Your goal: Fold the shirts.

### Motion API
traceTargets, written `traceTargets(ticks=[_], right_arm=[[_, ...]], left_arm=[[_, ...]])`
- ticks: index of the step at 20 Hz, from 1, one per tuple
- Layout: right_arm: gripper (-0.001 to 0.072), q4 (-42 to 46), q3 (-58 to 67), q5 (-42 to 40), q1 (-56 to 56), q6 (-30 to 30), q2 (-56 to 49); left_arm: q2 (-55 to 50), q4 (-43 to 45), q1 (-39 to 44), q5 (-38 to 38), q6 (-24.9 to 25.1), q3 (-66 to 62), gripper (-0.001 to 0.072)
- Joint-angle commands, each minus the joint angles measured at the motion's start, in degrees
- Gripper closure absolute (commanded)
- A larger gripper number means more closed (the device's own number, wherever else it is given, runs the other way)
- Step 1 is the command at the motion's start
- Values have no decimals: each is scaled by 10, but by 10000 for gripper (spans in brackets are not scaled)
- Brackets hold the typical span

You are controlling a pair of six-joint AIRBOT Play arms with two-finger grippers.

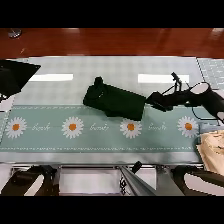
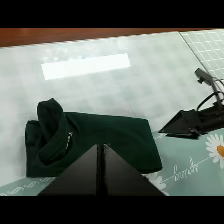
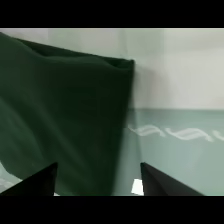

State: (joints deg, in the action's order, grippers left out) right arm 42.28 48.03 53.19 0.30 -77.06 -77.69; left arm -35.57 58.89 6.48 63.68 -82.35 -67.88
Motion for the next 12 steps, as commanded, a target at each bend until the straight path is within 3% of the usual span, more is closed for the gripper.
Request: traceTargets(ticks=[1,4,5,7,10,12], right_arm=[[104,-97,-16,-59,49,14,-50],[144,-105,-16,-88,80,6,-72],[260,-105,-16,-98,85,7,-73],[684,-109,-6,-91,79,9,-71],[687,-99,46,-22,52,58,-35],[687,-60,99,11,24,57,23]], left_arm=[[0,3,0,0,0,0,684],[0,3,0,0,0,0,683],[0,3,0,0,0,0,683],[0,9,0,0,0,0,684],[-3,31,0,0,2,0,683],[-11,44,0,-4,2,0,683]])
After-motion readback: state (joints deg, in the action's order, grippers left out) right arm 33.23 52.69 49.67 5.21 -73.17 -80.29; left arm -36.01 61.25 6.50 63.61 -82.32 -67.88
